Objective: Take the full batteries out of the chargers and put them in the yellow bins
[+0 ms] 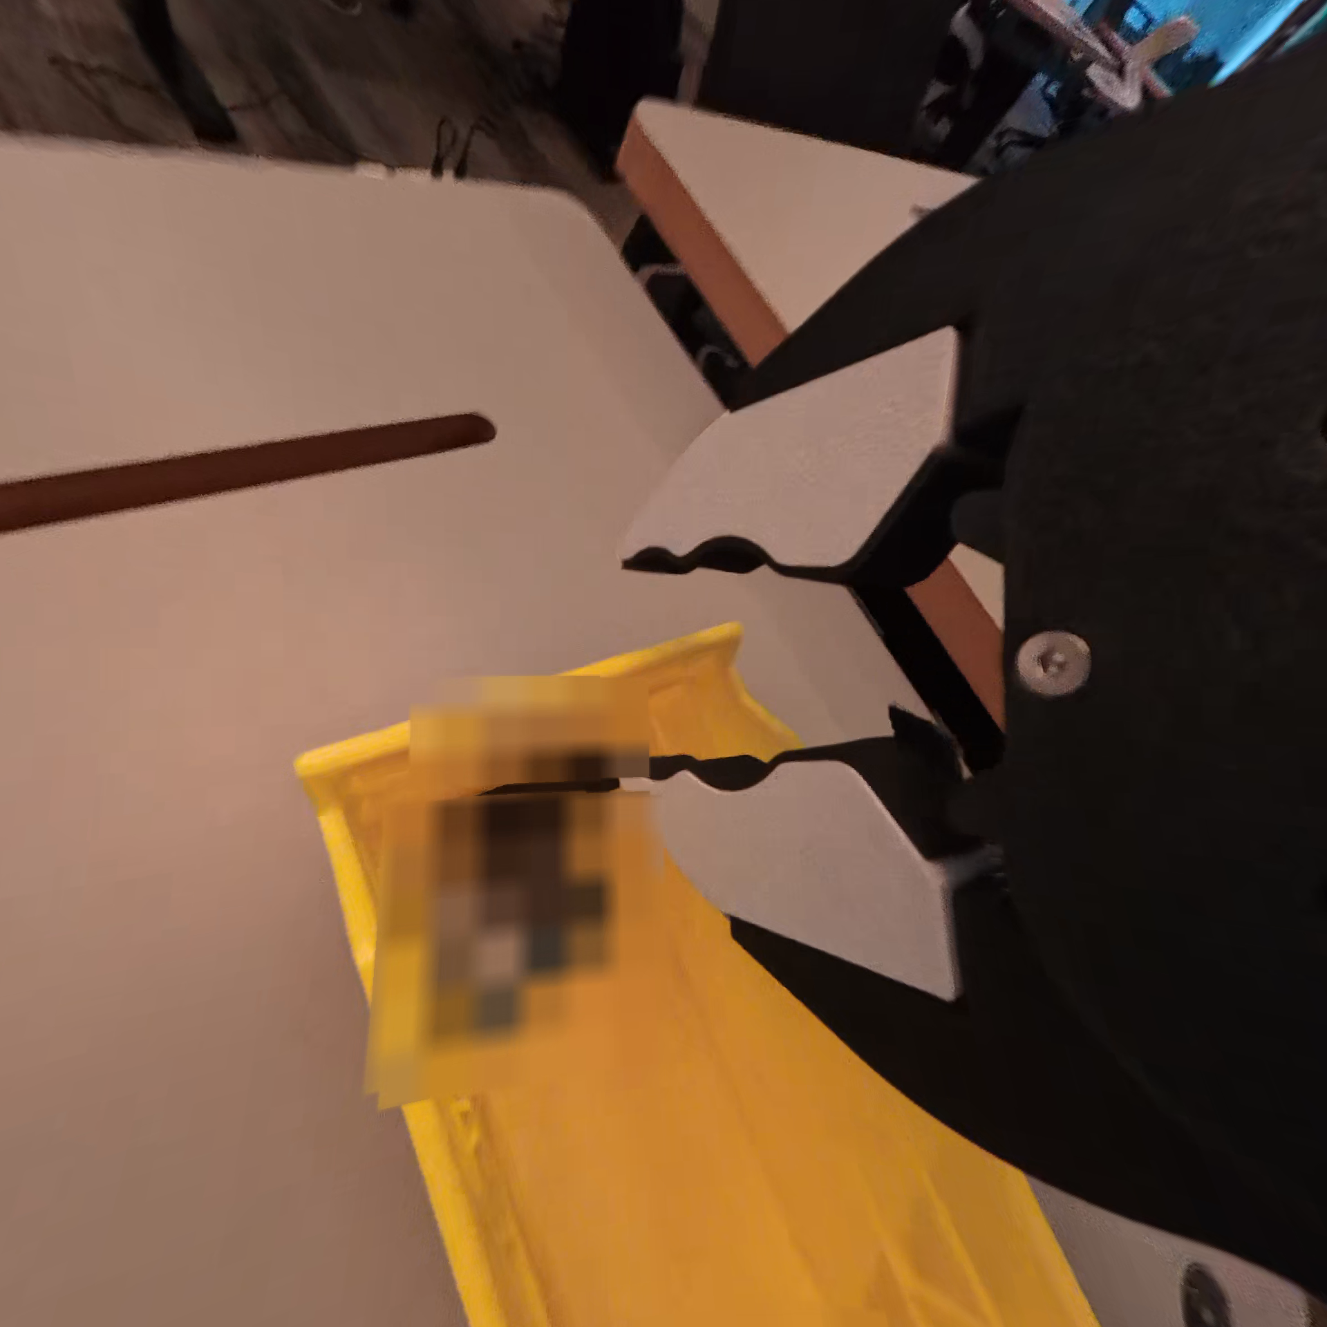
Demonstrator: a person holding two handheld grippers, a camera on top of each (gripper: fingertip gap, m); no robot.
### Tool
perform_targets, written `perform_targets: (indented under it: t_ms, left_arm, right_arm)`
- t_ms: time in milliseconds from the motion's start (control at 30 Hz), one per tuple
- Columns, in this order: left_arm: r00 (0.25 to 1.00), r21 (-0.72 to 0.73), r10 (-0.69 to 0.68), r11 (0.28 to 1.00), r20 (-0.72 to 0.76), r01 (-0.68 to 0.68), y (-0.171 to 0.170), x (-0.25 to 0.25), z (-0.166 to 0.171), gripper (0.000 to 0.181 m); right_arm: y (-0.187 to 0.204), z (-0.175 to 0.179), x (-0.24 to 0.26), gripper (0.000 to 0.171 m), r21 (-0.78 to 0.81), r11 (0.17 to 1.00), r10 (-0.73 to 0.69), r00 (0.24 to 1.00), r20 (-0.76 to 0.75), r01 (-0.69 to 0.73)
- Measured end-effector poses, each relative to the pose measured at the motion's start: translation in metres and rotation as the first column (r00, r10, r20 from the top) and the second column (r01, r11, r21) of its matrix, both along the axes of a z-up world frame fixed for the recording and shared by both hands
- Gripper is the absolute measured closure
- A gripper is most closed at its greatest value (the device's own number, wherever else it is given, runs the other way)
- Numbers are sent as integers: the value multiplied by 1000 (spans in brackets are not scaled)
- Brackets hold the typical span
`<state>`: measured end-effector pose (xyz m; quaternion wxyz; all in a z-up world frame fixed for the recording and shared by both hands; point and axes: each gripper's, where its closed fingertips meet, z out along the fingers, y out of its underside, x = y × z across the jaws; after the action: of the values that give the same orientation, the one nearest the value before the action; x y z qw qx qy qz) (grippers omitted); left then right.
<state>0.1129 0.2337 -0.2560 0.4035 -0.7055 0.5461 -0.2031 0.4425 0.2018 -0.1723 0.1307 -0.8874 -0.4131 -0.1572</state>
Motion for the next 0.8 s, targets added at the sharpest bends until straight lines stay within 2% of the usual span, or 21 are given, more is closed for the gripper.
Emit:
perform_targets:
  t_ms: [100, 167, 300, 433, 800]
  left_arm:
    - [1000, -2, -1, 1000, 0, 1, 0, 0, 0, 132]
    - [1000, -4, -1, 1000, 0, 1, 0, 0, 0, 132]
    - [1000, -3, -1, 1000, 0, 1, 0, 0, 0, 132]
    - [1000, -3, -1, 1000, 0, 1, 0, 0, 0, 132]
    - [1000, -3, -1, 1000, 0, 1, 0, 0, 0, 132]
  right_arm:
    - [7, -24, -3, 154, -118, 993, 2, 999, -36, -6]
    - [10, -26, -3, 157, -157, 986, -70, 993, -97, 54]
    - [13, -25, 30, 159, -184, 961, -226, 970, -87, 208]
    - [17, -25, 67, 159, -175, 912, -391, 917, -86, 372]
    - [69, -25, 82, 156, -133, 858, -509, 856, -91, 496]
